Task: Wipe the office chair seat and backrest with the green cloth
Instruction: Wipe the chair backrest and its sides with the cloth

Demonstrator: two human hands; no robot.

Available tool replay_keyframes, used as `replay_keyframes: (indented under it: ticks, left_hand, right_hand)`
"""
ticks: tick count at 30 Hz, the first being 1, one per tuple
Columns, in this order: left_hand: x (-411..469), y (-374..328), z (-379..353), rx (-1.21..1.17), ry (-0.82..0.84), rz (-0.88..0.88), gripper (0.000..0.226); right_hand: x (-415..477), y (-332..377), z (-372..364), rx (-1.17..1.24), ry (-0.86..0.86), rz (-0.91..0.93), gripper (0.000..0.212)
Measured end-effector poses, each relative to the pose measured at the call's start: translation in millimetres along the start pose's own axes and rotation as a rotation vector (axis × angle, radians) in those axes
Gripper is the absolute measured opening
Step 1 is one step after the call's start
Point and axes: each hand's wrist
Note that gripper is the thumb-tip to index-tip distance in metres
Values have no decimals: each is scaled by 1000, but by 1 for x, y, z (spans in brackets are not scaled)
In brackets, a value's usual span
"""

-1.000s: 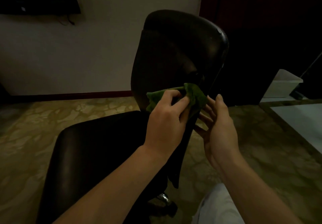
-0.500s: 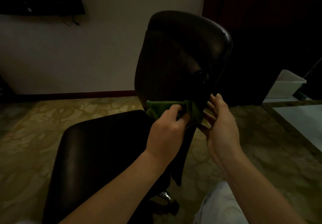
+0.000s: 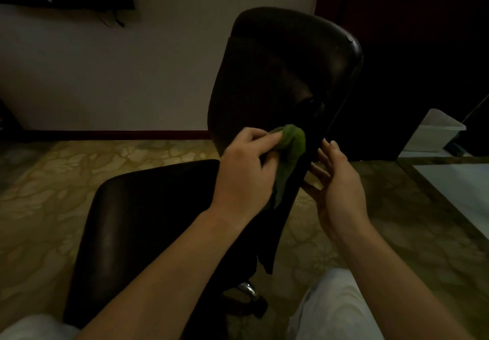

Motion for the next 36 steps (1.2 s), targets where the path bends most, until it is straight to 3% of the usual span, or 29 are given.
replay_keyframes:
  ticks: [6,13,20,27,33,36]
  left_hand:
    - [-9,2,-34,202,62,-103,35]
    - [-16,4,-45,264,28,-75,39]
    - [-38,30,-35,350,119,-69,26]
    - [-25,33,-5,284,-73,-164,32]
    - [-10,12,-21,316,102,-218,33]
    - [-14,13,-31,310,104,-183,30]
  right_hand:
    - [-1,-2,0,38,-23,-3,36]
    - [1,-7,-3,31,-46,25,36]
    - [6,-6,2,-13,-17,27,30]
    - [3,-15,7,18,41,-26,32]
    - [-8,-35,11,81,26,-143,37]
    - [-9,-39,12,76,22,-142,34]
Point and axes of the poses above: each hand's wrist, its own x-axis towards the middle knuckle, its own z-axis out of the back of the hand, y = z × x
